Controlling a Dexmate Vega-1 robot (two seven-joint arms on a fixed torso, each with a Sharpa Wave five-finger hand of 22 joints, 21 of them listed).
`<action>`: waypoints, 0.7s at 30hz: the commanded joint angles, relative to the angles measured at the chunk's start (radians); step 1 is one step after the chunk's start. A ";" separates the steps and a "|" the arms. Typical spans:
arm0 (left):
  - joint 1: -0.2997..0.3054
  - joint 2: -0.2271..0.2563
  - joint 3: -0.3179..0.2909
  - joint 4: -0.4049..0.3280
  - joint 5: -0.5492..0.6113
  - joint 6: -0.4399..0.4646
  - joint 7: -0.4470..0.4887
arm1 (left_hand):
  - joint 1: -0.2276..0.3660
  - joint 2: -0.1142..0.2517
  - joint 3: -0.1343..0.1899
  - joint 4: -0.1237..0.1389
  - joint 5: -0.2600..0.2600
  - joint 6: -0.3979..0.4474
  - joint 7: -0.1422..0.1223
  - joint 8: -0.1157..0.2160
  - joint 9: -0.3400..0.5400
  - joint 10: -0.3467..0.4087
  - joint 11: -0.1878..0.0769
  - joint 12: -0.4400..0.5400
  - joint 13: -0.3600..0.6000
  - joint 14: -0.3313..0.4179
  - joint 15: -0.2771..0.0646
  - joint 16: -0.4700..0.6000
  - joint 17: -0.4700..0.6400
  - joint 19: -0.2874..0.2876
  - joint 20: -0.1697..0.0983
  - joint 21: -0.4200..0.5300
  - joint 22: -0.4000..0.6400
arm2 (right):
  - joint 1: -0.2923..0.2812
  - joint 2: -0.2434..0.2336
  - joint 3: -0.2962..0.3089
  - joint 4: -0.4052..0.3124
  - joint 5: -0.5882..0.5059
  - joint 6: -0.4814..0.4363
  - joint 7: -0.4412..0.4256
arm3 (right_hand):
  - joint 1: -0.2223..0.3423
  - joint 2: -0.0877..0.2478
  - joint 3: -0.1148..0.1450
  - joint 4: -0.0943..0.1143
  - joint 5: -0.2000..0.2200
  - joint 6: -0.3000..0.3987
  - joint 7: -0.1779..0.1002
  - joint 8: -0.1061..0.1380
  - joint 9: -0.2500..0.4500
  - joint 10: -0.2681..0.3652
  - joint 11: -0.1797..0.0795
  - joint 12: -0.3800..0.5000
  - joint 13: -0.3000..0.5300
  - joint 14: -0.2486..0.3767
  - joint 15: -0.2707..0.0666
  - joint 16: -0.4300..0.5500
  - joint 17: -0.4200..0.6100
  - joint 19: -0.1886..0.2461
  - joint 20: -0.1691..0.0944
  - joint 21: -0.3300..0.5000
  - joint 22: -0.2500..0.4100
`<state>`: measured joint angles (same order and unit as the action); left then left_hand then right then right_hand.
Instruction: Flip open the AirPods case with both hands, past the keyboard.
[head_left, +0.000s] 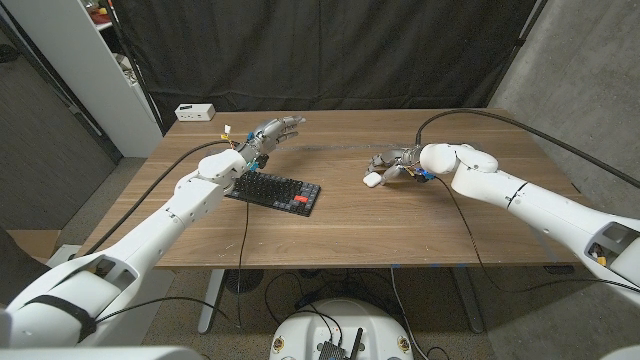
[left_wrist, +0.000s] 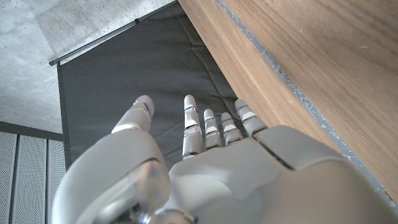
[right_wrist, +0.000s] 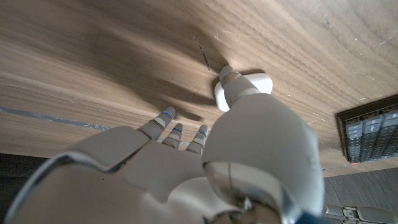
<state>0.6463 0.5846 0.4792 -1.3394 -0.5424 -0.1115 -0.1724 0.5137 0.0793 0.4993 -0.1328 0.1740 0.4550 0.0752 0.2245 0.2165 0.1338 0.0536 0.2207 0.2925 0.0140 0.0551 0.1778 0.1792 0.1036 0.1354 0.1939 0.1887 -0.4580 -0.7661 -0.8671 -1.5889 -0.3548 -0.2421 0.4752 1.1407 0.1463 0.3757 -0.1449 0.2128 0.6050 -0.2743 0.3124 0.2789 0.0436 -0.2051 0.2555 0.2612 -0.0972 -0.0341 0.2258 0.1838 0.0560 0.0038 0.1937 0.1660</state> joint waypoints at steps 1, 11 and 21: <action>-0.008 0.002 0.005 0.005 -0.002 0.013 -0.013 | 0.006 0.006 -0.001 -0.003 0.001 0.006 -0.006 -0.003 0.004 -0.007 0.003 0.002 0.001 -0.006 0.006 0.004 0.003 -0.008 0.003 0.006 0.001 | -0.020 0.008 0.018 0.023 0.030 0.030 -0.030 | -0.017 0.001 -0.014 0.002 -0.011 0.090 0.052 0.017 0.015 0.028 -0.002 0.010 0.005 0.017 -0.135 0.008 0.005 0.019 0.003 0.004 0.003; -0.029 0.020 0.024 -0.017 0.008 0.077 -0.026 | 0.007 0.009 -0.005 -0.006 0.001 -0.001 -0.003 -0.009 0.003 -0.025 0.006 -0.002 0.000 -0.030 0.009 -0.001 0.003 -0.022 0.005 0.003 0.001 | -0.026 -0.006 0.049 -0.018 0.053 0.022 -0.046 | -0.026 -0.002 -0.025 0.003 -0.017 0.116 0.053 0.028 0.027 0.043 0.005 0.011 0.007 0.031 -0.133 0.010 0.005 0.035 0.006 0.005 0.003; -0.076 0.037 0.056 -0.052 0.019 0.196 -0.045 | -0.002 -0.011 -0.026 -0.010 -0.003 0.037 0.033 0.002 0.004 -0.064 0.029 -0.009 -0.003 -0.079 0.033 -0.005 0.004 -0.053 0.006 -0.001 0.000 | -0.006 -0.009 0.060 -0.063 0.016 0.005 -0.071 | -0.032 -0.003 -0.032 0.004 -0.019 0.114 0.053 0.027 0.035 0.043 0.018 0.007 0.009 0.036 -0.124 0.009 0.006 0.043 0.010 0.004 0.003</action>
<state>0.6140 0.6036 0.5040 -1.3551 -0.5348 -0.0218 -0.2002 0.5172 0.0828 0.4798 -0.1409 0.1740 0.4790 0.0990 0.2168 0.2164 0.0833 0.0784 0.2128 0.2875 -0.0511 0.0845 0.1730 0.1792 0.0623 0.1409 0.1939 0.1859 -0.4805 -0.7704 -0.8257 -1.6132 -0.3133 -0.2221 0.4330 1.1129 0.1422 0.3474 -0.1421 0.1969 0.6340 -0.3033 0.3377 0.3077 0.0832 -0.1898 0.2594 0.2674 -0.0639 -0.0323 0.2295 0.1888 0.0918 0.0069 0.1917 0.1679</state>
